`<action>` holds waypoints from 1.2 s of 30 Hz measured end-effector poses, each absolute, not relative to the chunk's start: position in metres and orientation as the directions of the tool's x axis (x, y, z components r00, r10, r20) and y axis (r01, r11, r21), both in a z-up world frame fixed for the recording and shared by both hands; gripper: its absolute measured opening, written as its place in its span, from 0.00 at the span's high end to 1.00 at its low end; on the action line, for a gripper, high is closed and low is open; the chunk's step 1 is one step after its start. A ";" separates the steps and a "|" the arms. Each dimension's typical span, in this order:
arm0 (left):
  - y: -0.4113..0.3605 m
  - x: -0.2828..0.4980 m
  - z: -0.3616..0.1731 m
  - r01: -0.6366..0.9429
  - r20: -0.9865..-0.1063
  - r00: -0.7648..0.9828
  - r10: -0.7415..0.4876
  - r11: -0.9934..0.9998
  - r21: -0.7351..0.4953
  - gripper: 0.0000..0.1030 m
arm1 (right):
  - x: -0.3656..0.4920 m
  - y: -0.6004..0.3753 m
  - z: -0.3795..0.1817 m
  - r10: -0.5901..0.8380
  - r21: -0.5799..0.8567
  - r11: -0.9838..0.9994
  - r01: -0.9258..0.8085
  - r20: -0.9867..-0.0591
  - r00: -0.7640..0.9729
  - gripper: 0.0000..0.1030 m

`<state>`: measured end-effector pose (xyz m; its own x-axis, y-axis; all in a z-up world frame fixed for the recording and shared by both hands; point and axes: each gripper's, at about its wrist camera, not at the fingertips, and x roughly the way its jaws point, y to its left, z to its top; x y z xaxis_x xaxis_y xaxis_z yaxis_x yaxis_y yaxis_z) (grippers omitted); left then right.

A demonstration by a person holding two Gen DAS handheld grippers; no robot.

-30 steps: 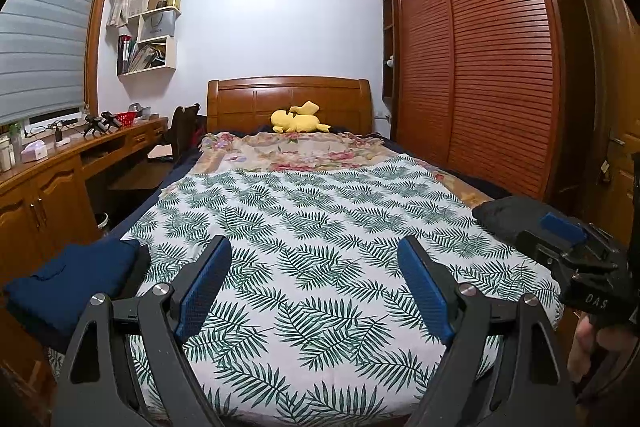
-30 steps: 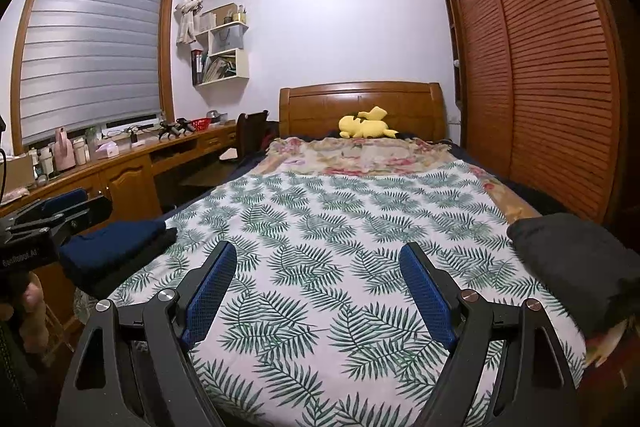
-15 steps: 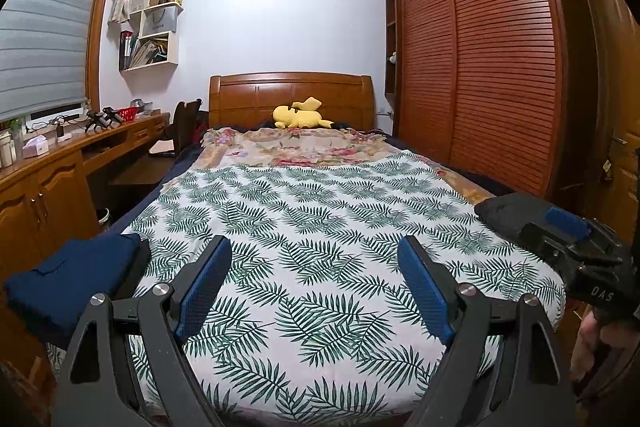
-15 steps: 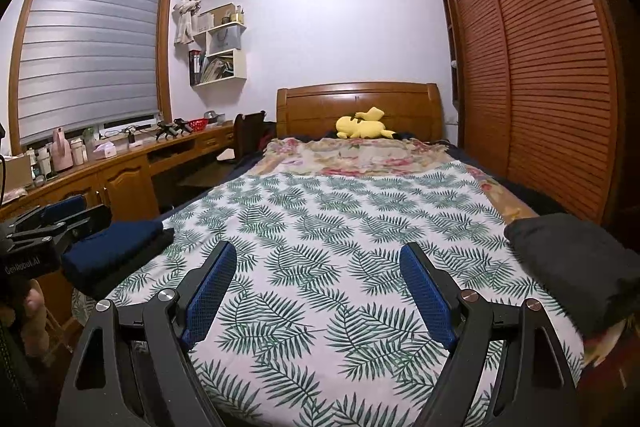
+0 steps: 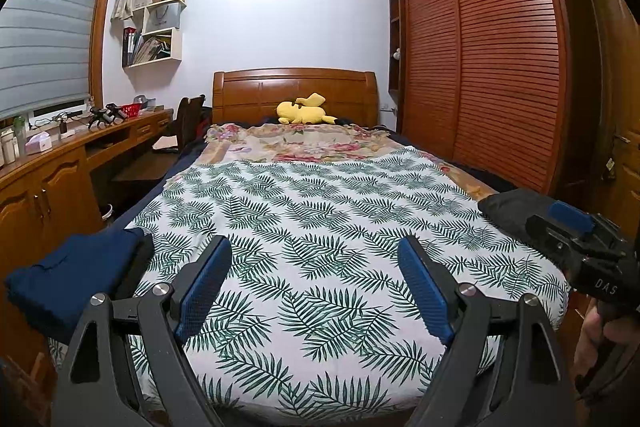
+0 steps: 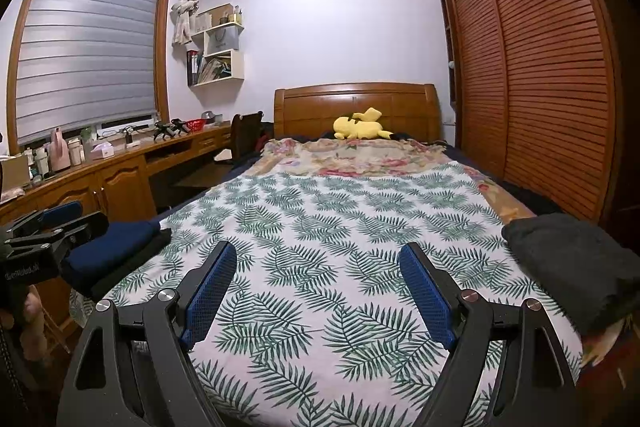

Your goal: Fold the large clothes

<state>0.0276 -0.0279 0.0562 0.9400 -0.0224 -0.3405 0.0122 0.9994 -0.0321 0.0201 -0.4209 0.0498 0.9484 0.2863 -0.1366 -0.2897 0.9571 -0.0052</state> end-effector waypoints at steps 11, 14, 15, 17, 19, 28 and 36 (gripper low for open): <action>-0.027 0.028 0.057 0.012 -0.341 0.940 -0.022 0.999 -0.031 0.17 | 0.024 -0.426 0.050 0.292 0.000 0.956 -0.295 -0.135 0.947 0.18; -0.027 0.028 0.057 0.013 -0.342 0.939 -0.023 0.999 -0.032 0.17 | 0.024 -0.427 0.050 0.293 0.001 0.955 -0.295 -0.133 0.947 0.18; -0.027 0.028 0.057 0.013 -0.342 0.939 -0.023 0.999 -0.031 0.17 | 0.024 -0.428 0.050 0.294 0.001 0.955 -0.296 -0.133 0.947 0.18; -0.027 0.028 0.057 0.013 -0.342 0.939 -0.023 0.999 -0.031 0.17 | 0.024 -0.428 0.051 0.293 0.002 0.955 -0.296 -0.131 0.947 0.18; -0.027 0.027 0.056 0.014 -0.342 0.939 -0.024 0.999 -0.032 0.17 | 0.023 -0.428 0.051 0.294 0.002 0.955 -0.296 -0.129 0.947 0.18; -0.026 0.026 0.054 0.014 -0.346 0.938 -0.024 0.999 -0.031 0.17 | 0.024 -0.429 0.051 0.295 0.002 0.955 -0.297 -0.128 0.947 0.18; -0.027 0.026 0.054 0.013 -0.346 0.938 -0.022 0.999 -0.030 0.17 | 0.024 -0.430 0.051 0.295 0.003 0.955 -0.297 -0.129 0.947 0.18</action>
<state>0.0262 -0.0266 0.0541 0.9378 -0.0224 -0.3465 0.0127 0.9995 -0.0301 0.0243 -0.4301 0.0511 0.9469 0.2947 -0.1288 -0.2968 0.9549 0.0030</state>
